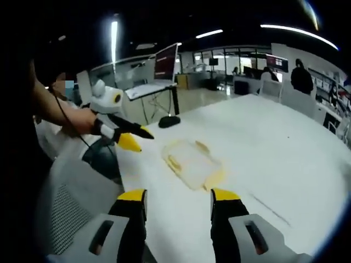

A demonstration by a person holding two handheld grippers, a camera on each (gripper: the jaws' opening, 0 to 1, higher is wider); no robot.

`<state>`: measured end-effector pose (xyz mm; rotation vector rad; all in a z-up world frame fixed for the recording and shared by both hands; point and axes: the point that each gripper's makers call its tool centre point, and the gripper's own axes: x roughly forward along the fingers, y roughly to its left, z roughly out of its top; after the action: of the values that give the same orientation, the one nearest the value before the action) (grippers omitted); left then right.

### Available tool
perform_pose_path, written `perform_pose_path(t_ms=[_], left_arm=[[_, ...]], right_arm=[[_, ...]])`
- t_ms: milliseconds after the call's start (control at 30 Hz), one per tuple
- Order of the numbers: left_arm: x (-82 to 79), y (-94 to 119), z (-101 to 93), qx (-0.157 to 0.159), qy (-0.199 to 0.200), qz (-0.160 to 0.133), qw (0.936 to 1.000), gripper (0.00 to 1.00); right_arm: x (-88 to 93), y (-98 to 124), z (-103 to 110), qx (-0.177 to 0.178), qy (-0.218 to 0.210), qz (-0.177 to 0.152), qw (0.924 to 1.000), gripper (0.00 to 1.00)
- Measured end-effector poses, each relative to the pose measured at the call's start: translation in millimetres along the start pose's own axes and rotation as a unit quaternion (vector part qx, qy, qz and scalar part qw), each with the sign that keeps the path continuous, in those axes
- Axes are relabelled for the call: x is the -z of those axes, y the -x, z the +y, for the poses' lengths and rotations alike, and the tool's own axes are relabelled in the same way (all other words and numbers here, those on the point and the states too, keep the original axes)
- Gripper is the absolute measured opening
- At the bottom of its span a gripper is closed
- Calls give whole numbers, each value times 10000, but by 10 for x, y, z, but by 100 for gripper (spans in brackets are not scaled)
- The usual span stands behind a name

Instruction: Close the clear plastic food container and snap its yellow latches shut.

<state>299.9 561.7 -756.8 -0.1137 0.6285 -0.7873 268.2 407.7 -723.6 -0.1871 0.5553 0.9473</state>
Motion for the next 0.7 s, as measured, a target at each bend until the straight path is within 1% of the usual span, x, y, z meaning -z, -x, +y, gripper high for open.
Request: perform_pose_path(t_ms=[67,200,233,267,300,367,400,500,533,600,700], left_arm=[[-4,-7,12,36,-54,21,10000,56],[19,-10,52,134,-265,184,9994,56],[32,-9,81,138,-180,257,9994,56],[56,-2,86,141,134,338,9992,56],[38,-6,92,203,280,324,9989,57],[14,-6,131,182,35,315,9993,56],[42,-5,165,168,-148,422,9989,56],[56,-23,206,188,-132,524,9984,56],[58,-27,215,245,-209,585,9978,56],[55,-26,242,259,-372,671,9967,56],[29,-30,291,289,-408,699,9963,56]], right_arm=[[-3,-13,-13,9,43,40,10000,46],[-19,-57,-11,-38,271,162,9995,46],[-20,-75,-13,-55,361,194,9991,46],[-18,-87,-13,-67,417,230,9988,46],[-19,-100,-10,-86,447,247,9987,46],[-9,-136,-10,-124,533,321,9980,46],[8,-159,-20,-141,594,381,9974,46],[48,-209,-53,-195,567,527,9968,46],[42,-222,-70,-197,586,534,9967,46],[30,-238,-93,-203,575,548,9966,46],[16,-260,-115,-216,633,603,9959,46]])
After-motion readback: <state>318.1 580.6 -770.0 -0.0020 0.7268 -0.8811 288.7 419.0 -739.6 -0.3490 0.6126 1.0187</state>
